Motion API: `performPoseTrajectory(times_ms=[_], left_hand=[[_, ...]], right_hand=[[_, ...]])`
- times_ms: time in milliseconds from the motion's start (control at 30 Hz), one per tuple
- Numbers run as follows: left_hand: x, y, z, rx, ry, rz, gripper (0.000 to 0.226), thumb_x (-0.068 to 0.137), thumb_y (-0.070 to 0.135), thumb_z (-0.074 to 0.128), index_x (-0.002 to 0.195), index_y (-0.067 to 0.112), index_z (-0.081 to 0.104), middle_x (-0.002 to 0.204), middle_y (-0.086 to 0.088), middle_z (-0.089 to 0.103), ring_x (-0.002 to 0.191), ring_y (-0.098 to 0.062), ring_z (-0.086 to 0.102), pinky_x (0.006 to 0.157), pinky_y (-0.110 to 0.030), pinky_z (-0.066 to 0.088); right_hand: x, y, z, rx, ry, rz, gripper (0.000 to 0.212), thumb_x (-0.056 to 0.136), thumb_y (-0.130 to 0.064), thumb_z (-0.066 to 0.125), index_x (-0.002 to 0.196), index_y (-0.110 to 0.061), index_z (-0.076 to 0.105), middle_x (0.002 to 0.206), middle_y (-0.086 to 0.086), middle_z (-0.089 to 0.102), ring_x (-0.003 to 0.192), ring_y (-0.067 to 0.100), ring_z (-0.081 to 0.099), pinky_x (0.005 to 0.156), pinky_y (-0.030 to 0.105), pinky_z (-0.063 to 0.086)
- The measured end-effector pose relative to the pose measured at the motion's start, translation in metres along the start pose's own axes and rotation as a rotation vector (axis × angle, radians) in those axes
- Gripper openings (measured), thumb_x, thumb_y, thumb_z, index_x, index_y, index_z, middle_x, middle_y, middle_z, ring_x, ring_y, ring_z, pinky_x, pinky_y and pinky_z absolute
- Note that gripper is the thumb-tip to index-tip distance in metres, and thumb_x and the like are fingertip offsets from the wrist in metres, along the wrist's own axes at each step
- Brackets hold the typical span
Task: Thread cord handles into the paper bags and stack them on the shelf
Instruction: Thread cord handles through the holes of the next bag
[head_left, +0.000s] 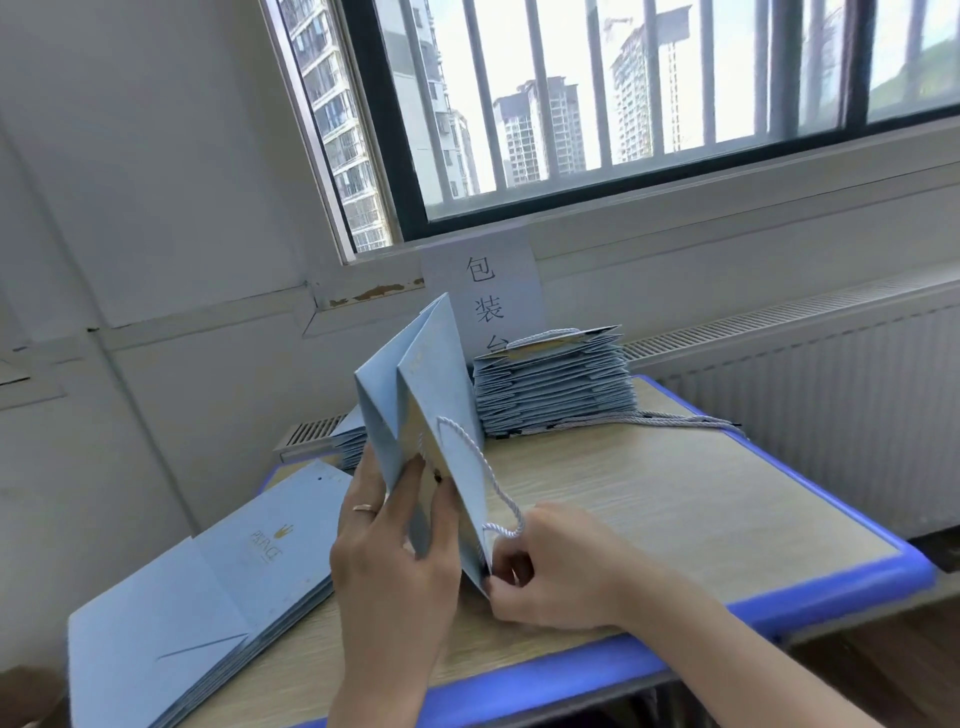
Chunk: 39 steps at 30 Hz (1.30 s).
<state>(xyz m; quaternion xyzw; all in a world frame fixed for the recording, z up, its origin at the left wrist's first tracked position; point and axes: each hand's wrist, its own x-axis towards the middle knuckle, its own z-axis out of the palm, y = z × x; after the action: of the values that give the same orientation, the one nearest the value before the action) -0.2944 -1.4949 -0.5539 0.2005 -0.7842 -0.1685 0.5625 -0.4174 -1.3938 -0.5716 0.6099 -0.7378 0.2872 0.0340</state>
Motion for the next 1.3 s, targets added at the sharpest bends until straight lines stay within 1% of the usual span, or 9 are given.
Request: performPoseTrajectory(times_ms=[133, 267, 400, 533, 767, 833, 900, 1033, 1300], left_hand=[[0.009, 0.006, 0.011, -0.056, 0.105, 0.019, 0.019, 0.085, 0.02, 0.063, 0.094, 0.019, 0.08, 0.114, -0.009, 0.07, 0.1, -0.031, 0.066, 0.081, -0.026, 0.046], [0.008, 0.004, 0.016, -0.012, 0.107, 0.017, 0.015, 0.079, 0.014, 0.064, 0.079, 0.016, 0.079, 0.099, -0.01, 0.069, 0.09, -0.033, 0.066, 0.074, -0.015, 0.038], [0.004, -0.001, 0.017, 0.022, 0.044, 0.048, 0.014, 0.075, 0.006, 0.071, 0.068, 0.017, 0.075, 0.083, 0.008, 0.053, 0.089, -0.04, 0.064, 0.073, -0.028, 0.042], [0.003, 0.001, 0.015, 0.011, 0.012, 0.13, 0.016, 0.074, 0.007, 0.068, 0.073, 0.019, 0.078, 0.105, 0.015, 0.061, 0.108, -0.033, 0.062, 0.08, -0.037, 0.051], [-0.002, -0.009, 0.014, 0.108, -0.145, 0.081, 0.018, 0.072, 0.013, 0.08, 0.066, 0.029, 0.074, 0.11, 0.003, 0.069, 0.129, -0.033, 0.049, 0.088, -0.043, 0.051], [-0.002, -0.005, 0.008, 0.118, -0.102, 0.076, 0.01, 0.08, 0.03, 0.066, 0.076, 0.03, 0.075, 0.121, 0.005, 0.066, 0.133, -0.03, 0.045, 0.093, -0.045, 0.05], [0.001, 0.0, 0.004, 0.11, -0.033, 0.074, 0.029, 0.084, 0.039, 0.052, 0.087, 0.026, 0.078, 0.131, 0.004, 0.062, 0.132, -0.029, 0.047, 0.095, -0.046, 0.049], [0.012, 0.011, 0.002, 0.049, 0.063, 0.061, 0.031, 0.089, 0.036, 0.054, 0.097, 0.021, 0.08, 0.14, 0.005, 0.058, 0.131, -0.026, 0.049, 0.097, -0.047, 0.047], [0.002, -0.004, 0.013, 0.157, -0.084, 0.073, 0.015, 0.077, 0.014, 0.075, 0.067, 0.025, 0.076, 0.121, 0.0, 0.068, 0.132, -0.036, 0.045, 0.095, -0.047, 0.047]], right_hand=[[0.001, 0.001, 0.002, -0.024, 0.007, -0.004, 0.029, 0.079, -0.034, 0.061, 0.057, -0.02, 0.047, 0.05, -0.003, 0.044, 0.051, 0.01, 0.044, 0.051, 0.02, 0.03], [0.002, 0.002, 0.002, -0.025, 0.021, -0.029, 0.033, 0.079, -0.038, 0.059, 0.054, -0.021, 0.044, 0.049, -0.005, 0.046, 0.051, 0.008, 0.046, 0.051, 0.019, 0.03], [0.004, 0.002, 0.004, 0.011, 0.092, -0.044, 0.049, 0.082, -0.05, 0.053, 0.051, -0.014, 0.041, 0.047, 0.002, 0.042, 0.051, 0.017, 0.041, 0.049, 0.03, 0.03], [0.004, 0.0, 0.003, 0.056, 0.127, -0.065, 0.052, 0.084, -0.049, 0.047, 0.048, -0.012, 0.038, 0.044, 0.004, 0.034, 0.047, 0.021, 0.038, 0.048, 0.038, 0.032], [0.004, 0.001, 0.004, 0.07, 0.095, -0.045, 0.049, 0.081, -0.046, 0.042, 0.051, -0.008, 0.038, 0.042, 0.005, 0.031, 0.044, 0.022, 0.037, 0.046, 0.038, 0.035], [0.004, 0.001, 0.004, 0.073, 0.077, -0.043, 0.05, 0.084, -0.045, 0.044, 0.052, -0.006, 0.041, 0.042, 0.004, 0.032, 0.044, 0.02, 0.036, 0.046, 0.038, 0.034], [0.004, 0.0, 0.003, 0.065, 0.066, -0.046, 0.05, 0.088, -0.039, 0.049, 0.053, -0.005, 0.042, 0.043, 0.005, 0.033, 0.044, 0.021, 0.036, 0.046, 0.037, 0.033], [0.004, -0.003, 0.0, 0.066, 0.045, -0.06, 0.05, 0.094, -0.027, 0.054, 0.05, -0.008, 0.036, 0.043, 0.003, 0.03, 0.044, 0.021, 0.034, 0.045, 0.026, 0.022], [0.004, -0.003, 0.001, 0.057, 0.053, -0.068, 0.049, 0.091, -0.031, 0.052, 0.052, -0.008, 0.035, 0.044, 0.004, 0.03, 0.045, 0.021, 0.033, 0.045, 0.025, 0.021]])
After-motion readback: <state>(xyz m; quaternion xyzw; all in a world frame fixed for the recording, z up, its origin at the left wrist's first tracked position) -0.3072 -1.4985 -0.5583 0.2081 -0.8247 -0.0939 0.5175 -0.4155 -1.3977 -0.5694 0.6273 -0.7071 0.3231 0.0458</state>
